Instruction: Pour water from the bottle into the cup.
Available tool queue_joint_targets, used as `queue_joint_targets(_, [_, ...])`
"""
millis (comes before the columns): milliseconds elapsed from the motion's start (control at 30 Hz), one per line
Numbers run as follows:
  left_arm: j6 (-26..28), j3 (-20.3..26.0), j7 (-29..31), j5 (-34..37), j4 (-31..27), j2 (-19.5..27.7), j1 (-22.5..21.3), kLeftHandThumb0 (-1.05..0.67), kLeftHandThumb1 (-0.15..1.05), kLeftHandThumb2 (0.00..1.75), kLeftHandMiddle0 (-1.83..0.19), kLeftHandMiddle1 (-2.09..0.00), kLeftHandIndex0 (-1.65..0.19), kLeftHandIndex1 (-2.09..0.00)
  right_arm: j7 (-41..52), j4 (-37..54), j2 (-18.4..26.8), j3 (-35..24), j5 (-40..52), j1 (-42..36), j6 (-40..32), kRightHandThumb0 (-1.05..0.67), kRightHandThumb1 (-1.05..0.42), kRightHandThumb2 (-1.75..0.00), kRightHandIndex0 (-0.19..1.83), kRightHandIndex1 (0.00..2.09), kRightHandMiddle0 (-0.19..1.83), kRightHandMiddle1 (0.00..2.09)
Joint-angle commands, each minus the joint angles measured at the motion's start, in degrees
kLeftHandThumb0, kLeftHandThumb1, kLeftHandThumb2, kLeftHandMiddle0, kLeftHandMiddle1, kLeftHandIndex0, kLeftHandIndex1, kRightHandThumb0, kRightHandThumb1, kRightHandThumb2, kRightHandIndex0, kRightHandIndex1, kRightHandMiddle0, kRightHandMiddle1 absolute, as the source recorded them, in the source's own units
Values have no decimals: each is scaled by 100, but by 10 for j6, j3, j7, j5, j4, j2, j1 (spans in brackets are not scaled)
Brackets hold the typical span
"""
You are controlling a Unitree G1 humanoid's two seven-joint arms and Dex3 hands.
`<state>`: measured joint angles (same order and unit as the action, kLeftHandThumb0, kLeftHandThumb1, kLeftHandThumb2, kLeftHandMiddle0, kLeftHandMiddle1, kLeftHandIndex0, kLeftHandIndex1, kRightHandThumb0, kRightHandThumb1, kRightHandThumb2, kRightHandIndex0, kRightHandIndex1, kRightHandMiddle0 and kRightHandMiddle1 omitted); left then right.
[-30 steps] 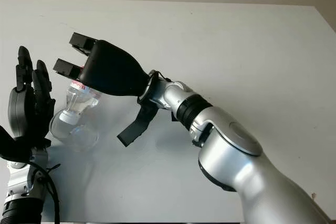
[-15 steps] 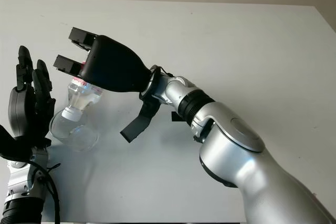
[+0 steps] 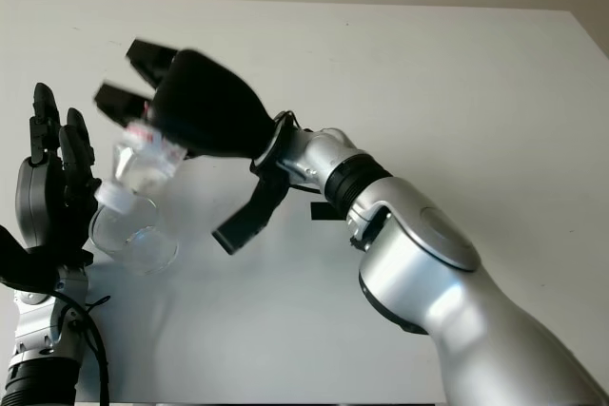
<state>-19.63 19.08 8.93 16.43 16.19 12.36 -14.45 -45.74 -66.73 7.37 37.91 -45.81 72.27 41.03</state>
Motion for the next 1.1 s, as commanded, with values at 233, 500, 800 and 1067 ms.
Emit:
queue_joint_targets(233, [-2,5,8,6,7,-5,21,-76,105,56,17,-6,18,-4,387,23,-3,-254,355,-69,-2,-13,-101,-24,102,209,80,209])
queue_joint_targets(500, [-2,10,20,16,10,-3,26,-76,105,57,17,-5,19,-4,563,129,10,-380,519,-150,-177,-12,-105,-26,104,209,81,209])
queue_joint_targets(800, [7,12,19,18,6,-10,35,-76,105,59,18,-5,19,-1,608,426,44,-441,611,-309,-478,-12,-105,-31,111,209,46,209])
queue_joint_targets(1067, [27,13,14,18,-22,-8,46,-75,105,60,19,-1,19,0,623,596,62,-482,653,-433,-572,-17,-105,-28,112,209,66,209])
